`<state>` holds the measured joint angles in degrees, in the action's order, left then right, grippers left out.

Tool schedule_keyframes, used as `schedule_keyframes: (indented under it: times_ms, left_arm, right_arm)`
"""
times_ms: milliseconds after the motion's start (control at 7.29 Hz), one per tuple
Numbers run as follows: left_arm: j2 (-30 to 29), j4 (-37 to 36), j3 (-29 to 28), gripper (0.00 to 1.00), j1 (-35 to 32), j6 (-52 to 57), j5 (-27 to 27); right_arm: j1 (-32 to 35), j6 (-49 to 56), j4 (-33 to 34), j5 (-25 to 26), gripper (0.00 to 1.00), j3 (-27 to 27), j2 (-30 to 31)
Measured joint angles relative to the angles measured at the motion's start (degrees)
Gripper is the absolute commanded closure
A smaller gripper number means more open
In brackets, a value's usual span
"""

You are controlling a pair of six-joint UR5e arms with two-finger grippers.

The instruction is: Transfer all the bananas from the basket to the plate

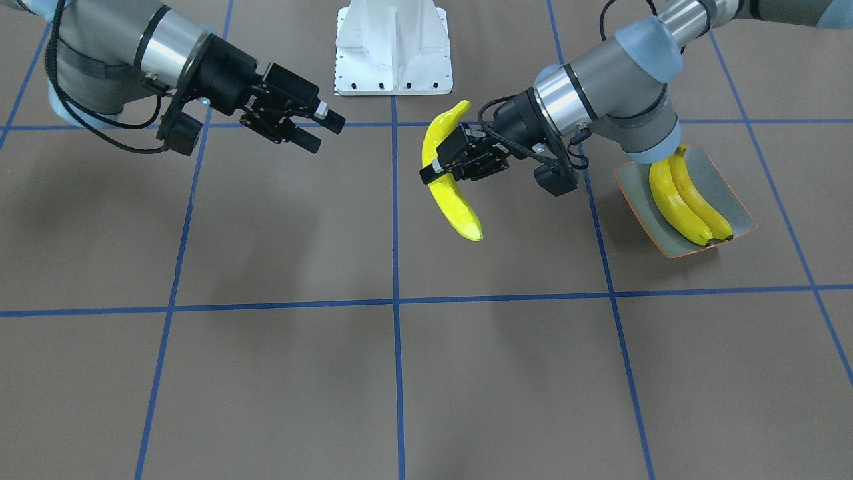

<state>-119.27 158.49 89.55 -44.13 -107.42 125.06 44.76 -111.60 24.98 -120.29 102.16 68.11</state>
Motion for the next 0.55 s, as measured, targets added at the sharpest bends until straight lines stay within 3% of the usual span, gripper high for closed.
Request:
schedule_keyframes:
  times_ms: [274, 549]
  left_arm:
    - [7.68, -2.65, -0.02, 1.00, -6.59, 6.77, 9.15]
    - [15.61, -4.70, -0.01, 1.00, -9.02, 14.18, 11.62]
  right_arm:
    - [2.77, 8.80, 3.44, -2.31, 0.00, -0.90, 3.84]
    - [5.02, 16.73, 7.52, -2.61, 0.00, -1.06, 5.96]
